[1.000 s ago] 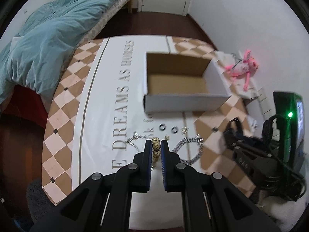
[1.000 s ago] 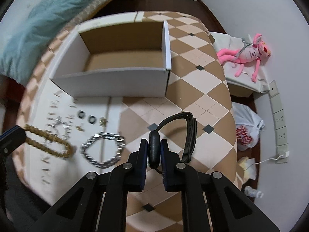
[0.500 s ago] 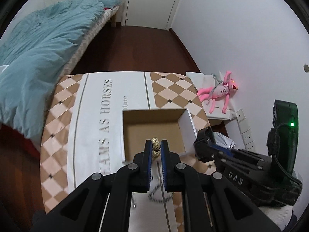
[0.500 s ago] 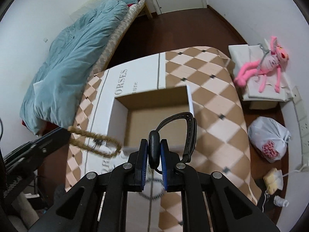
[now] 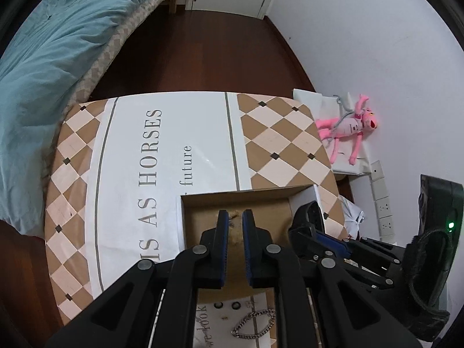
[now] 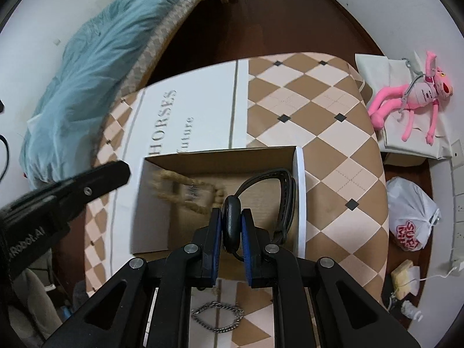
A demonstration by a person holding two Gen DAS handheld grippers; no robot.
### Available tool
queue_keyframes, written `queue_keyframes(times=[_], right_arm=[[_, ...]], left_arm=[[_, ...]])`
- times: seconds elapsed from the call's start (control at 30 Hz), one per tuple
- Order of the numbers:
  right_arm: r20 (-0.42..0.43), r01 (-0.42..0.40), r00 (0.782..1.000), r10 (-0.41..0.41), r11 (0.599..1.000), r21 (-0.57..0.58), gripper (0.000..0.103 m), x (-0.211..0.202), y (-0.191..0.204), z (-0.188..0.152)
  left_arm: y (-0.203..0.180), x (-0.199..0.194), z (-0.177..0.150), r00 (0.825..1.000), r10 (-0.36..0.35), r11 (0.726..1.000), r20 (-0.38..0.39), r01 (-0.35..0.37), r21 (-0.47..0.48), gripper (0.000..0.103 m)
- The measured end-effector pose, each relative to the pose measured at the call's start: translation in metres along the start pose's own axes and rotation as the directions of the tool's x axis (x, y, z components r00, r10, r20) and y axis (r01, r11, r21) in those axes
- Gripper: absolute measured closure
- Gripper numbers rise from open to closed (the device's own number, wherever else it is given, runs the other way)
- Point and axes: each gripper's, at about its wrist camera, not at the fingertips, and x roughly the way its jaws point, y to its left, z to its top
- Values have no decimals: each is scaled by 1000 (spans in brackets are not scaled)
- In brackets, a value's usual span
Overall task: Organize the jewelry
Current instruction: 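Carry the bead bracelet and watch band into the white box and release both, then withdraw both open tools up from the box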
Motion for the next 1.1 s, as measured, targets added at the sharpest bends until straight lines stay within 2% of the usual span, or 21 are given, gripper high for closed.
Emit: queue_keyframes(times=[0.03, 0.07, 0.1, 0.13, 0.2, 0.23, 0.3, 0.33, 0.37, 0.4, 0.57, 0.8, 1.1], right_arm=[[-10, 17, 1000, -17, 1000, -5, 86, 3, 0, 2], [-12, 26, 1000, -26, 1000, -8, 81, 4, 0, 3], [-11, 33, 999, -33, 999, -10, 73, 4, 1, 3], [-4, 36, 999, -36, 999, -11, 68, 2, 1, 4], [5, 37, 999, -37, 999, -16, 49, -3, 3, 5], [14, 53, 999, -53, 998, -23, 47, -5, 5, 5], [32, 86, 996, -85, 996, -37, 34, -11, 7, 4], [42, 119, 992, -118, 992, -42, 29, -14, 8, 3], [49, 143, 989, -140, 989, -44, 18, -16, 8, 2], [58, 175, 983, -172, 983, -49, 11, -18, 8, -1], [87, 321, 945, -314, 944, -74, 3, -15, 5, -17], [102, 381, 922, -374, 923, -60, 3, -8, -5, -34], [146, 400, 909, -390, 916, -41, 3, -20, -4, -41]], left_arm=[[1, 1, 2, 1000, 17, 1000, -1, -17, 1, 91], [1, 0, 3, 999, 34, 999, 3, -34, 5, 89], [2, -3, 2, 999, 50, 999, 19, -50, 4, 80], [4, -4, 3, 997, 66, 998, 28, -66, 5, 58], [8, -11, 2, 993, 103, 995, 65, -103, 0, 31], [12, -14, 1, 989, 119, 993, 84, -119, -8, 25], [17, -18, -4, 979, 173, 985, 105, -172, -14, 23], [21, -18, -5, 975, 194, 981, 111, -193, -17, 17], [23, -18, -8, 971, 210, 978, 114, -209, -20, 11], [26, -17, -14, 966, 230, 973, 118, -229, -28, 0], [32, -9, -39, 951, 279, 960, 134, -275, -47, 0], [30, 5, -62, 953, 281, 959, 111, -275, -64, 0], [19, -6, -69, 950, 278, 960, 140, -270, -69, 0]])
